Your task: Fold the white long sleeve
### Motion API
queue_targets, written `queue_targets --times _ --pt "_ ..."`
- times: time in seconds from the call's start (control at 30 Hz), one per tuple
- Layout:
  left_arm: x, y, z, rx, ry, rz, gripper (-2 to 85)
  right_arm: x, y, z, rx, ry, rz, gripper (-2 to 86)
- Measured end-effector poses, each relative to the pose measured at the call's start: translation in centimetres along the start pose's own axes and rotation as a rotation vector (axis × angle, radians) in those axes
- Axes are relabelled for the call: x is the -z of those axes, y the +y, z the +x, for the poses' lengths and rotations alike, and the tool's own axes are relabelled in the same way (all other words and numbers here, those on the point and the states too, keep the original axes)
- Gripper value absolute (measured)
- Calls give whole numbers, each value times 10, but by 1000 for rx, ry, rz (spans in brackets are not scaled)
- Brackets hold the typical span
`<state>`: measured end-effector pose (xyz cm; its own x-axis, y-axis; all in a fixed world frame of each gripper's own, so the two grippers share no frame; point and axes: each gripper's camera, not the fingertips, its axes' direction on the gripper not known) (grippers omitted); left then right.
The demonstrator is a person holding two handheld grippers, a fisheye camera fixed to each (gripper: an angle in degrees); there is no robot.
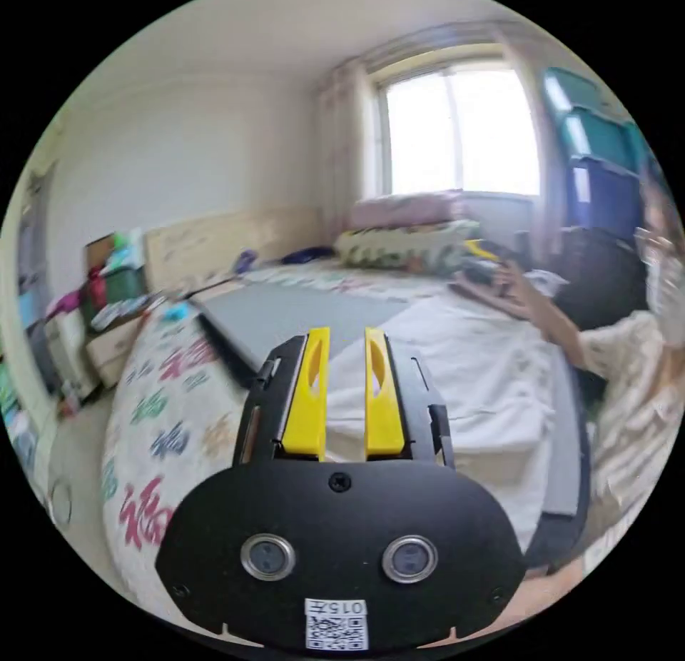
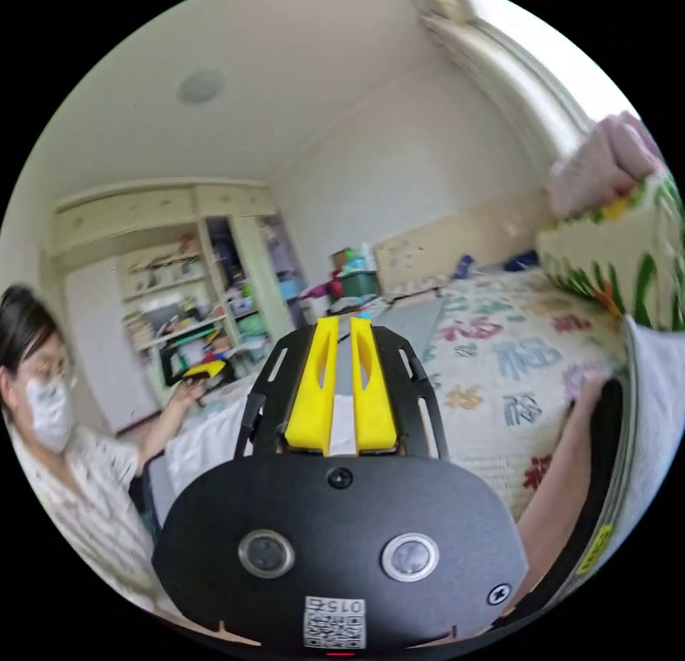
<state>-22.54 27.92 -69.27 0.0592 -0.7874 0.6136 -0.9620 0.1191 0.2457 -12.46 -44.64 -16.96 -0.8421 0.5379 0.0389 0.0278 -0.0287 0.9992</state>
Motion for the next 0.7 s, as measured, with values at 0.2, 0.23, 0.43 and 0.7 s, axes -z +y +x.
queue_targets --times 0.2,0.23,0.43,0.7 --pt "30 -70 194 -744 867 32 76 5 52 -153 680 -561 -355 69" --pt "24 -79 221 -804 877 1 78 2 71 -175 794 -639 -412 69" --pt "-31 -130 286 -864 905 -188 87 -45 104 -231 884 -712 -754 87" --pt "-82 -185 328 -890 909 -388 62 -45 117 -251 944 -563 -776 8"
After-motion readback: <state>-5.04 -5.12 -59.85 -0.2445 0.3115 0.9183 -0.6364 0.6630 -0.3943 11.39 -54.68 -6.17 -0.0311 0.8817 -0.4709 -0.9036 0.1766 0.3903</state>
